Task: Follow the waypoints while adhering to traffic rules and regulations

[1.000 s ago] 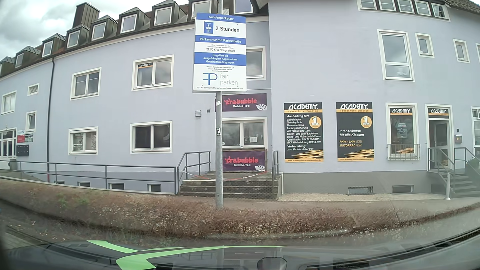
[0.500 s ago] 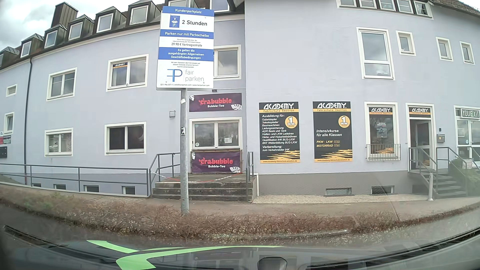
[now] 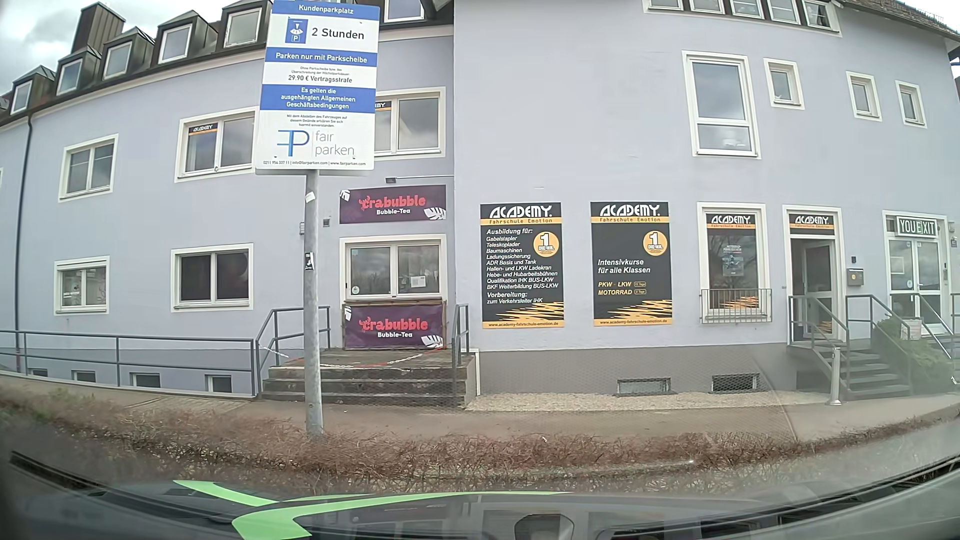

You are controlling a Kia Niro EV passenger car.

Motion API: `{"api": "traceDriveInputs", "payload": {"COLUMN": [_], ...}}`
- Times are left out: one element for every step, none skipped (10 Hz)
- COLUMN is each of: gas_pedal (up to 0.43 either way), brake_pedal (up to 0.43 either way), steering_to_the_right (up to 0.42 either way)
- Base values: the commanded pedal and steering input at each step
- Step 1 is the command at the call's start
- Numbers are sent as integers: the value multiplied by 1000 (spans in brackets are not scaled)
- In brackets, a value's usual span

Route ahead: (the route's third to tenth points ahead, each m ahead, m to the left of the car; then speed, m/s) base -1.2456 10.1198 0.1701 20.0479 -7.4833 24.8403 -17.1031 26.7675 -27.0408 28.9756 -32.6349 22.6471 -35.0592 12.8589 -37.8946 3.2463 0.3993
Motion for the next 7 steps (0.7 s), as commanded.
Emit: {"api": "traceDriveInputs", "payload": {"gas_pedal": [0, 0, 0, 0, 0, 0, 0], "brake_pedal": [201, 201, 183, 134, 85, 67, 37], "steering_to_the_right": [499, 416, 311, 221, 125, 24, -61]}}
